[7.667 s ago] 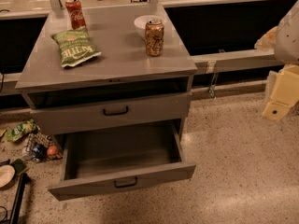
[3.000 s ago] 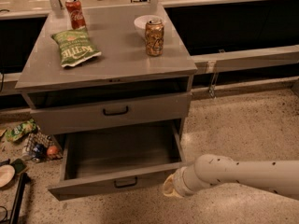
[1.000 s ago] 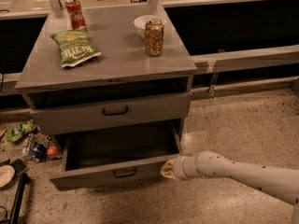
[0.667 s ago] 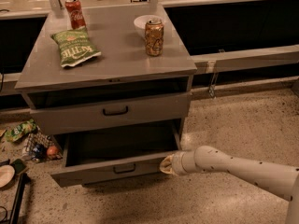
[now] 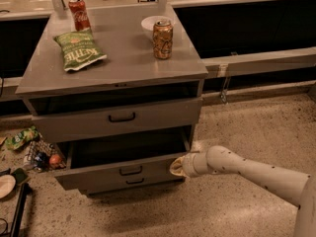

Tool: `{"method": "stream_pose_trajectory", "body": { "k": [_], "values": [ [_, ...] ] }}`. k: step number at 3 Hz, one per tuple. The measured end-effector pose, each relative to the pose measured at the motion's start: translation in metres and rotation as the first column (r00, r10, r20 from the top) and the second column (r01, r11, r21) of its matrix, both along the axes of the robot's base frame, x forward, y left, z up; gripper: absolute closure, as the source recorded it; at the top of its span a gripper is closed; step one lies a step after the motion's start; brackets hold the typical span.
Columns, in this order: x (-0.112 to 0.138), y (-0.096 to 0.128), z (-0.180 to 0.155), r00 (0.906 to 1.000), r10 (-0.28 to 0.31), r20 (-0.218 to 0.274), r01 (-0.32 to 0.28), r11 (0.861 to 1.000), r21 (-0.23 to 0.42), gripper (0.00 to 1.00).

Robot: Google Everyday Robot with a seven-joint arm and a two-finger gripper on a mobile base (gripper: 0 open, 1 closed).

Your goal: Close middle drawer

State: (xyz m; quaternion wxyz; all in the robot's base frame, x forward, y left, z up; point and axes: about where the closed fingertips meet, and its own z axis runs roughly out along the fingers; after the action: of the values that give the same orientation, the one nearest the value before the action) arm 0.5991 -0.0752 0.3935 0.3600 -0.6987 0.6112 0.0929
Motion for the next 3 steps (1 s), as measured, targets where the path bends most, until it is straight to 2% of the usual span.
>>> {"method": "stream_pose_trajectory", "body": {
  "k": [3],
  "values": [
    [0.046, -0.003, 0.007, 0.9993, 0.019, 0.032, -0.019, 1.0, -0.002, 1.0]
  ]
}}
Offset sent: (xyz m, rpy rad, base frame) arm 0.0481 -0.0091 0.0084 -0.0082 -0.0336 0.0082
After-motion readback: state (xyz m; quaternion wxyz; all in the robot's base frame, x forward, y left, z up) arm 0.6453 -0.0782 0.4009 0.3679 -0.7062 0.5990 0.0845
